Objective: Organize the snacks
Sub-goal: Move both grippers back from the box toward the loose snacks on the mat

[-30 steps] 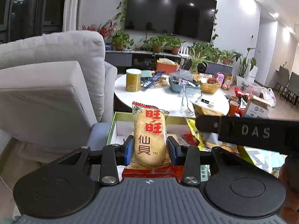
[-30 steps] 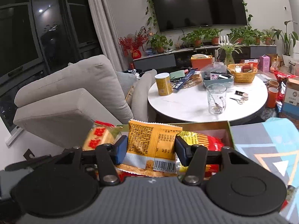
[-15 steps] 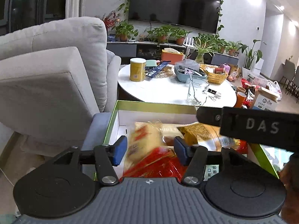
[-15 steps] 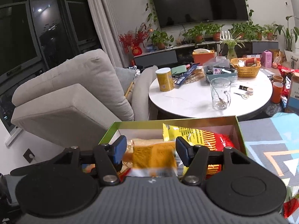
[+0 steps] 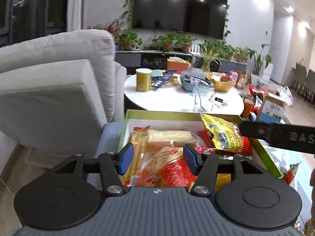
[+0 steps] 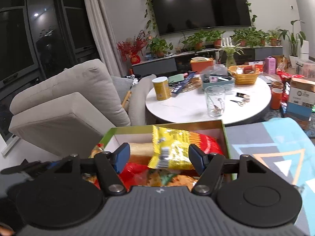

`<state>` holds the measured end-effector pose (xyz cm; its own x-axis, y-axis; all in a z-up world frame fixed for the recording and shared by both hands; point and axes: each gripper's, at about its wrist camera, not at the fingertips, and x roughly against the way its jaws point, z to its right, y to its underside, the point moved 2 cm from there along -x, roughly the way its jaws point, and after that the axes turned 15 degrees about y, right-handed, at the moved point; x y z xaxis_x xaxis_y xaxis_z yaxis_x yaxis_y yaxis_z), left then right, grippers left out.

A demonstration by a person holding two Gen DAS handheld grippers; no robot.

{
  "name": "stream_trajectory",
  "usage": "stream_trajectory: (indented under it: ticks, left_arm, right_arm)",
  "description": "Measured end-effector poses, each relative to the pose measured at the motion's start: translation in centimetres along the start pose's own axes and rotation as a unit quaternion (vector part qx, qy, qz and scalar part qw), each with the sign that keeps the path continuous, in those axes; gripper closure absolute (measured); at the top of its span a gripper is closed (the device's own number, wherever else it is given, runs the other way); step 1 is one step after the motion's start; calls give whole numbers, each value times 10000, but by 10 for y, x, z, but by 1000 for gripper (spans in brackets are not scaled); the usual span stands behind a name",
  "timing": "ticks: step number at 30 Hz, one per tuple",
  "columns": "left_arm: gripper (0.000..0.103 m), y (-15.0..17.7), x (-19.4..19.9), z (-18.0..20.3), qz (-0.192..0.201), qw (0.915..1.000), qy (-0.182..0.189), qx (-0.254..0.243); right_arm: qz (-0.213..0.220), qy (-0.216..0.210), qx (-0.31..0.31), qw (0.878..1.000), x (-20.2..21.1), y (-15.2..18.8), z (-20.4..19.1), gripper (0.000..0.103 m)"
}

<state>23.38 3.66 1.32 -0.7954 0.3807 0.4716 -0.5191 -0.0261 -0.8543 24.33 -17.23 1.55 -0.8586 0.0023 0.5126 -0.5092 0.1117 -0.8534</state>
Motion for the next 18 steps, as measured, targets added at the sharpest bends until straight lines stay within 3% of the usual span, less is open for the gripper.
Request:
stream_trajectory:
  ticks: [8,18]
  left_arm:
    - [50,10,38,-8,133,9997,-151,165]
    - [50,35,55,39,-113,9991,367,-164]
  right_arm:
    - [-129,70,-120,9998,10,14,16,55]
    - [-154,98,12,9998,35,26,33,55]
